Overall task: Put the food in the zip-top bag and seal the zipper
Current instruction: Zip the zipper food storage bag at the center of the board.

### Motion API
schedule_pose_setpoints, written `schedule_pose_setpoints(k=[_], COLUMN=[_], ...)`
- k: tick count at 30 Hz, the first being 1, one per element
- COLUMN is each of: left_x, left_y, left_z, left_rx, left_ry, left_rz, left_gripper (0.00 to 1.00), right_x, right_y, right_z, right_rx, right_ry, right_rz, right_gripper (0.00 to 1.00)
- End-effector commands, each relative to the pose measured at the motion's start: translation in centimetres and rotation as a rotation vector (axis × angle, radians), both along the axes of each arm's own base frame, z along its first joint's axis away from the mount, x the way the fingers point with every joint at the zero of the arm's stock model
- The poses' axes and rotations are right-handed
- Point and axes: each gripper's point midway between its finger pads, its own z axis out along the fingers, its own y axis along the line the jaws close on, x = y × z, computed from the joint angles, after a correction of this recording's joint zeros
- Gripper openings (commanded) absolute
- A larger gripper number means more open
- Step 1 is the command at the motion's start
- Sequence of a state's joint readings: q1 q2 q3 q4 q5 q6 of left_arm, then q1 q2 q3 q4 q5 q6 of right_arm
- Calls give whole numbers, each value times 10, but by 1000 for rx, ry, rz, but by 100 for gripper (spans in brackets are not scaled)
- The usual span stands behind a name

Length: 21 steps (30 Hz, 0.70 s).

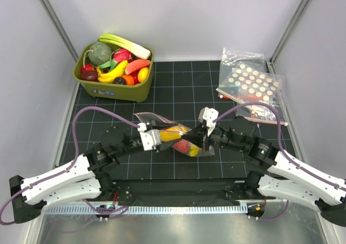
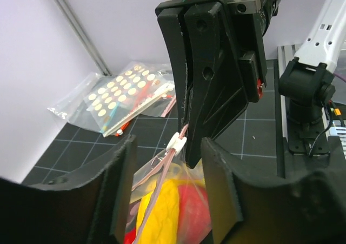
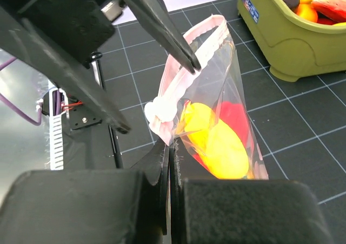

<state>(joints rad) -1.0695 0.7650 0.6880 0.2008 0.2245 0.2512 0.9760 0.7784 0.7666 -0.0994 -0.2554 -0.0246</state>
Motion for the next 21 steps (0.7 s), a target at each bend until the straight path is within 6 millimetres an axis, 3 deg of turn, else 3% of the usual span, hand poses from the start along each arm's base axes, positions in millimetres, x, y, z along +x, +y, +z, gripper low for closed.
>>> schedule_pose_setpoints(k=[1, 9, 11, 15, 16, 18, 19, 21], left_x=[-6, -10, -9, -7, -7, -3, -1, 0], left_y=[-2, -8, -10, -13, -13, -11, -11, -9], left_z=[18, 13, 12, 9, 10, 9, 10, 11], left_rx=[-10, 23, 35, 54, 53, 54, 52, 43], left_ry=[-36, -34, -27, -17, -20, -11, -8, 1], left_rz=[-33, -70, -72, -72, -72, -44, -35, -20], left_gripper=[52, 34, 20, 9, 0, 0, 0, 0], right_x=[-8, -10, -10, -9, -9, -8, -7, -5], right_y=[1, 3, 3, 3, 3, 3, 2, -1], right_z=[41, 41, 40, 39, 40, 40, 39, 42], right_rx=[98, 97, 94, 93, 94, 95, 96, 112], right_ry=[-76, -74, -73, -72, -73, -74, -73, -87], right_rz=[44, 59, 56, 56, 55, 47, 41, 21], right_gripper=[1, 1, 1, 1, 1, 1, 3, 26])
